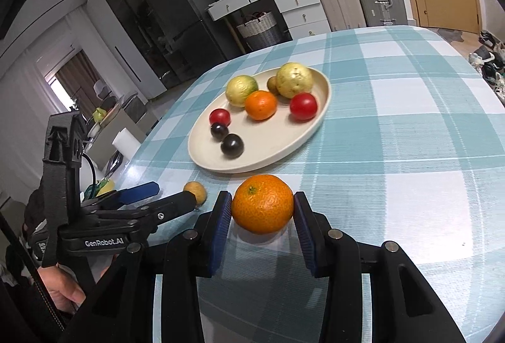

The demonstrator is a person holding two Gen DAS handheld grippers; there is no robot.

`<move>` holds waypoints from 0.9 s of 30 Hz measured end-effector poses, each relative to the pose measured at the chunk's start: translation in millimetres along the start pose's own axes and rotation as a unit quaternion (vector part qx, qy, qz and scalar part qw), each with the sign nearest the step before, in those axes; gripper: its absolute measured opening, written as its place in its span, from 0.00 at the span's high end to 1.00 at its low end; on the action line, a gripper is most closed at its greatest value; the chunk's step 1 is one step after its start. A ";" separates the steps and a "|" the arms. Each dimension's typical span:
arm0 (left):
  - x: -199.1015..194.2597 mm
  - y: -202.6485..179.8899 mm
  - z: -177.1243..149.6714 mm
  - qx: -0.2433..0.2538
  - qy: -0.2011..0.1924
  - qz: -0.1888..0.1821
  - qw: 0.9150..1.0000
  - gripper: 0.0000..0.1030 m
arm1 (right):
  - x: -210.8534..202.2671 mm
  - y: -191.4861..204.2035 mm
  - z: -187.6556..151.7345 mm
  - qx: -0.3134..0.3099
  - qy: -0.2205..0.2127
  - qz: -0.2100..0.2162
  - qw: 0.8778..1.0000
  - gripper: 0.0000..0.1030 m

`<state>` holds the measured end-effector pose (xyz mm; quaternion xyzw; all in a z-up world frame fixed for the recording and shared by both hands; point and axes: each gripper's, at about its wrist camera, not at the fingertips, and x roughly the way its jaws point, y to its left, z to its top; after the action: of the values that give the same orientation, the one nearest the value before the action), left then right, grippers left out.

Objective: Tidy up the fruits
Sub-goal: 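Close the right gripper on the orange on the cloth, then grasp the small brown fruit with the left gripper while the right gripper holds the orange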

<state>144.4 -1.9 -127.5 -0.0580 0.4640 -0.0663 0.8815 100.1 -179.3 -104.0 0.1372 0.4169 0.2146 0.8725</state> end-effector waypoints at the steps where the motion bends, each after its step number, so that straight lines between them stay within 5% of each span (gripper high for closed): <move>1: 1.0 -0.8 0.2 0.002 0.000 -0.001 1.000 0.01 | -1.4 -1.6 -0.2 0.002 -0.001 0.000 1.000 0.61; 8: 7.1 -4.7 2.7 0.015 -0.003 0.010 1.000 0.09 | -7.4 -12.6 -1.1 0.016 -0.007 -0.005 1.000 0.61; 14: 7.5 -5.0 1.1 0.019 0.005 -0.030 0.999 0.41 | -8.7 -16.2 -1.2 0.021 -0.007 -0.005 1.000 0.61; 18: 7.8 -9.0 -0.2 0.035 0.015 -0.056 0.998 0.77 | -8.5 -16.4 -0.7 0.023 -0.008 -0.002 1.000 0.61; 27: -3.4 -9.0 -4.0 0.034 0.002 -0.080 0.996 0.77 | -9.2 -12.9 0.2 0.020 -0.009 -0.001 1.000 0.61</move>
<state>138.6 -10.3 -125.5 -0.0643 0.4574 -0.1525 0.8737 98.4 -195.0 -103.0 0.1560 0.4132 0.2041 0.8737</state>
